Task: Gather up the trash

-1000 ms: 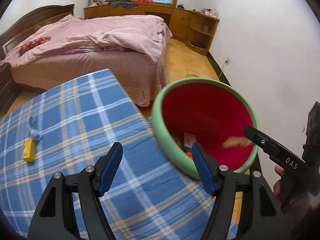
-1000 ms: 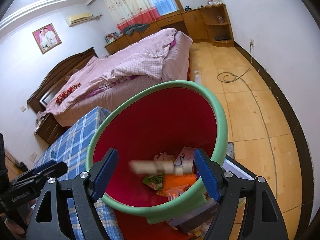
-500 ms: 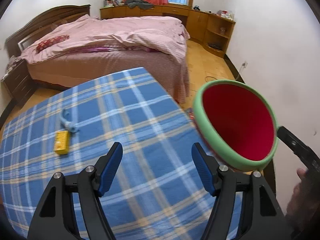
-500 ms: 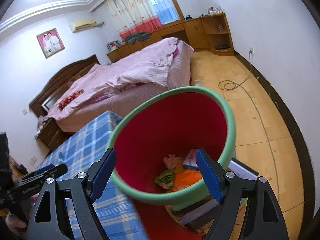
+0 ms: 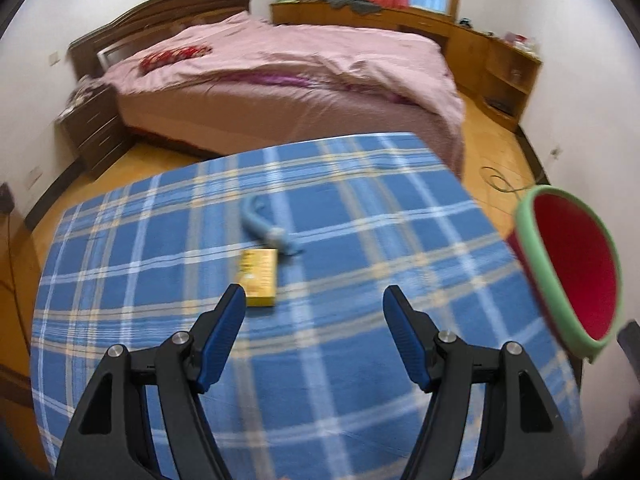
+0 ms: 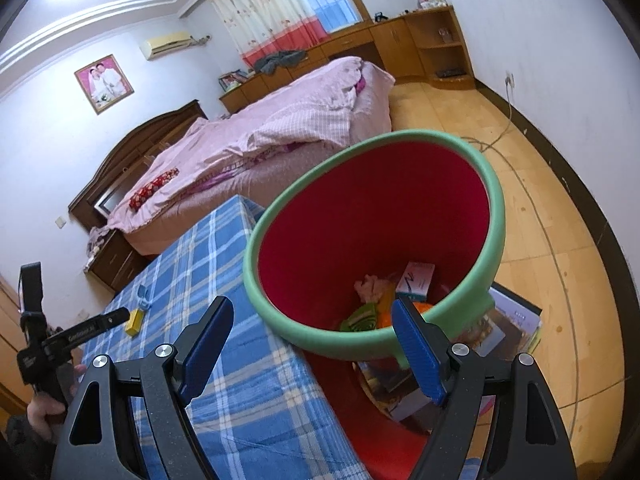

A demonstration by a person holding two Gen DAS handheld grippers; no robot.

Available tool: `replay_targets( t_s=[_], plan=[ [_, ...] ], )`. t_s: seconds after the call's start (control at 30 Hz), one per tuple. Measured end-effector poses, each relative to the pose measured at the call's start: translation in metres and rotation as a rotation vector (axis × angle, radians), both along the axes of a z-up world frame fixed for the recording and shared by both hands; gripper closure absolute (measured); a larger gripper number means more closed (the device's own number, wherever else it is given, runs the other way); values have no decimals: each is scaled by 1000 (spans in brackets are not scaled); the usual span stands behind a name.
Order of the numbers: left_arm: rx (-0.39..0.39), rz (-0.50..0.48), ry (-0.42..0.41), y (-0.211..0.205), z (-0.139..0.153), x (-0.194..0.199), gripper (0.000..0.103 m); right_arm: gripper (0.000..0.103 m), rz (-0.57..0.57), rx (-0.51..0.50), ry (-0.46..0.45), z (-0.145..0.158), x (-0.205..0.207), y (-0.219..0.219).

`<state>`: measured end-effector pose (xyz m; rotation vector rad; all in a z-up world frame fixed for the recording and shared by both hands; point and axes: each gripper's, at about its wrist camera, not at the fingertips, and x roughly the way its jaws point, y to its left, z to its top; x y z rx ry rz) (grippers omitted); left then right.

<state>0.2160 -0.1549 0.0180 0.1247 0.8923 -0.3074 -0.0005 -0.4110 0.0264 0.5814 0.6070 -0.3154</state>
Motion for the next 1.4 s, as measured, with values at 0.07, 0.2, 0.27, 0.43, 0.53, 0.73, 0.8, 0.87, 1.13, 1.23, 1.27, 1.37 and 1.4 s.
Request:
replay_targets(
  t_s=[0.07,0.2,0.27,0.43,0.53,0.73,0.8,0.87,1.13,1.23,1.27,1.37,1.4],
  plan=[
    [8,20,8,7,-5,9,32,21,-2,2,12,-3,1,-1],
    [11,50,41,16,-17,25,35,21,-4,17,27,-9,3,-2],
    [17,55,53,17,-22,30,37,21,-3,22,32,-11,4,-2],
    [25,59,103,18,-38,42,56,21,3,14,38,-11,7,0],
    [0,56,104,21,-40,41,72,21,13,11,41,-9,10,2],
    [-56,63,101,38,-36,35,76,21,77,17,43,-4,25,13],
    [-70,74,95,47,-32,33,76,21,113,26,46,-1,33,20],
    [-79,92,81,59,-27,30,76,21,141,13,49,4,41,27],
    [-82,190,13,110,-13,26,76,21,305,-80,43,25,84,80],
    [-83,239,1,129,-13,29,76,21,365,-123,47,28,107,106],
    [-82,261,-2,136,-14,31,76,21,382,-132,47,27,114,114],
    [-82,309,-8,150,-19,34,76,21,430,-157,49,23,138,136],
    [-80,320,-10,154,-20,34,76,21,449,-160,57,20,148,145]
  ],
)
